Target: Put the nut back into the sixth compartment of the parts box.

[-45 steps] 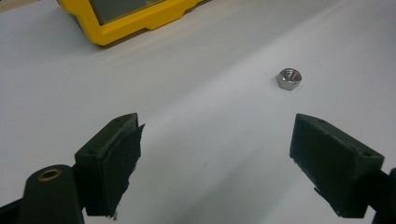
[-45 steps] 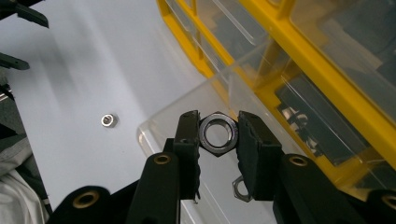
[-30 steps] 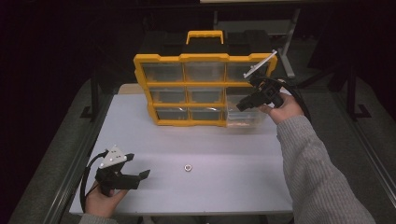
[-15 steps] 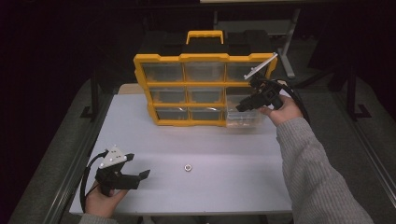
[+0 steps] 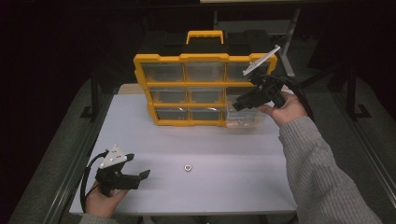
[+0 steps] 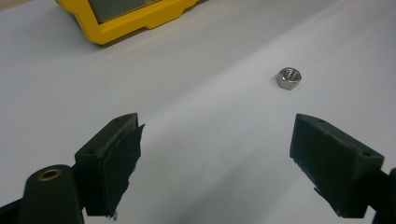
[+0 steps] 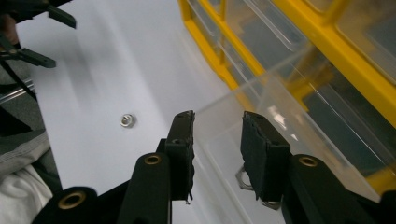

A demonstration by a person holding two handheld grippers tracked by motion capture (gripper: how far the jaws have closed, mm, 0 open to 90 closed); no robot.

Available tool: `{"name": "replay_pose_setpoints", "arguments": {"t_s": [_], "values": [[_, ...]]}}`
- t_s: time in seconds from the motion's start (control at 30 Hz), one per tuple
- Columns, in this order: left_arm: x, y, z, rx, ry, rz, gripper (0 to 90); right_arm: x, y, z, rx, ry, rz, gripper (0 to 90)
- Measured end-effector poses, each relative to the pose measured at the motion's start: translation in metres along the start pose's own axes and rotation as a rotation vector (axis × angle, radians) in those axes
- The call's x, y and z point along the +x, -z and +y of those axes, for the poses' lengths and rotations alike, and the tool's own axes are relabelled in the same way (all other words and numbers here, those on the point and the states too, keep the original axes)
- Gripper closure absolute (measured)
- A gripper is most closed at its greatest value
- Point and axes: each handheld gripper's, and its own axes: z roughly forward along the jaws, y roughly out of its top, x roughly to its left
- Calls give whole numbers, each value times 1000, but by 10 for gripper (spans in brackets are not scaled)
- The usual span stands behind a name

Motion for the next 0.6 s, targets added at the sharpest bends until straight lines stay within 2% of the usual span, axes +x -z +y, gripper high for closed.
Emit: {"name": "replay_pose_setpoints", "arguments": {"t_s": [0.2,0.6], "values": [[0,0,0,-1,4,1,160,18,0,7,-9,45,26,611],[-1,0,0,-7,10,0,160,45,-16,11,-14,118,73,577]]}}
